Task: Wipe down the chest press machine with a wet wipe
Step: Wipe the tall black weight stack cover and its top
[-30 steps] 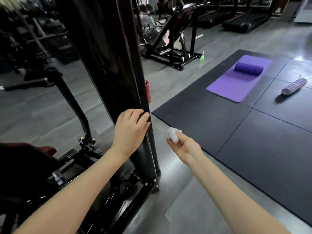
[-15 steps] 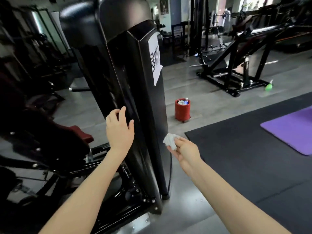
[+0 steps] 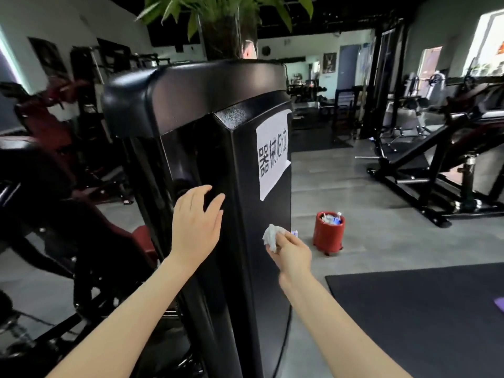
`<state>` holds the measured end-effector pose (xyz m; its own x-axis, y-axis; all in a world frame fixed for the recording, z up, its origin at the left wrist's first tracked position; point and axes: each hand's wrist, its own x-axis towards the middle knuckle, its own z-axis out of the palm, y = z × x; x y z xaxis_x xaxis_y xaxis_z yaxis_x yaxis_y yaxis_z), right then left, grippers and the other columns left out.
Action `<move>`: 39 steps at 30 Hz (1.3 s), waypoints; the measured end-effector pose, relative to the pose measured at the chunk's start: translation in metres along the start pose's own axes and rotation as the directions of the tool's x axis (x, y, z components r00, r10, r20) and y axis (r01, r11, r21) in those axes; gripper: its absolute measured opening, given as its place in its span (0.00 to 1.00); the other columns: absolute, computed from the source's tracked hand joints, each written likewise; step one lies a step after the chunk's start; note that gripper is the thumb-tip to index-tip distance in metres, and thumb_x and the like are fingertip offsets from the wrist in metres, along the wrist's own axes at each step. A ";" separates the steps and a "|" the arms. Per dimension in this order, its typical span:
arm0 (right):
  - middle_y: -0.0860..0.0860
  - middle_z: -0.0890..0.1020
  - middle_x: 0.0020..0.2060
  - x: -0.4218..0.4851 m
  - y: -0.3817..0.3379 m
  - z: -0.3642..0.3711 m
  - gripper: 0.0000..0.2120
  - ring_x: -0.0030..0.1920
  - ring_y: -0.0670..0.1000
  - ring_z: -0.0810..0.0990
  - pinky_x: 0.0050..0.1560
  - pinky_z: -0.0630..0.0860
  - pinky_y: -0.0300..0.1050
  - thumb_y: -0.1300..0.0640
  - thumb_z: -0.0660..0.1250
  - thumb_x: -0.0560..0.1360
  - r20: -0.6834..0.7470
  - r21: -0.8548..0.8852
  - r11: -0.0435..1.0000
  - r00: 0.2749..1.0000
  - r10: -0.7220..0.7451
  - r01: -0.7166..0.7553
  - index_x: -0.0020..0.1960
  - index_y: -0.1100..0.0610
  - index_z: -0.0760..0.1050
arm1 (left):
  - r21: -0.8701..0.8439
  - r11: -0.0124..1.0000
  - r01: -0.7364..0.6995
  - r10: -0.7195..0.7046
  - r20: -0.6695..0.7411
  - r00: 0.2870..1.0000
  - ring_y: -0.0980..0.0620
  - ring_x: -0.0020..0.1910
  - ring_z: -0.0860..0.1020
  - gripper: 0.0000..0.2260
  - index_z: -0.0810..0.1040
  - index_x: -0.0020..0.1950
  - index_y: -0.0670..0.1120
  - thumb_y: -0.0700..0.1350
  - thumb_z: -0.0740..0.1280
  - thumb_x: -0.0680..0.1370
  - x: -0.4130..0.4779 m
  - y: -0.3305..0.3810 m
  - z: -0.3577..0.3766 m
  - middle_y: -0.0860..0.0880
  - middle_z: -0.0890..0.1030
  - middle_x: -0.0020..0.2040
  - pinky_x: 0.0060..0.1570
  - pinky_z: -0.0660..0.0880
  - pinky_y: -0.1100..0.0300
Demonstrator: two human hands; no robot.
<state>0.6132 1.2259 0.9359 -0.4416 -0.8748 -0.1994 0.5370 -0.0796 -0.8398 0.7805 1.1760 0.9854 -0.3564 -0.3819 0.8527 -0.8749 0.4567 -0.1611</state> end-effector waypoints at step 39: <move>0.62 0.51 0.75 0.107 -0.133 0.198 0.25 0.76 0.61 0.50 0.76 0.46 0.53 0.58 0.49 0.80 0.769 0.119 0.094 -0.032 -0.638 0.988 0.75 0.68 0.53 | -0.098 0.734 0.672 -0.679 -0.156 0.718 0.49 0.71 0.62 0.43 0.57 0.76 0.47 0.41 0.77 0.67 0.125 -0.027 -0.071 0.49 0.61 0.73 0.71 0.61 0.47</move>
<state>0.6367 1.0484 1.1261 0.2242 -0.2893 0.9306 -0.3006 -0.9289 -0.2163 0.7827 1.1734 1.1321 0.3892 -0.4589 0.7988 -0.8492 0.1574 0.5041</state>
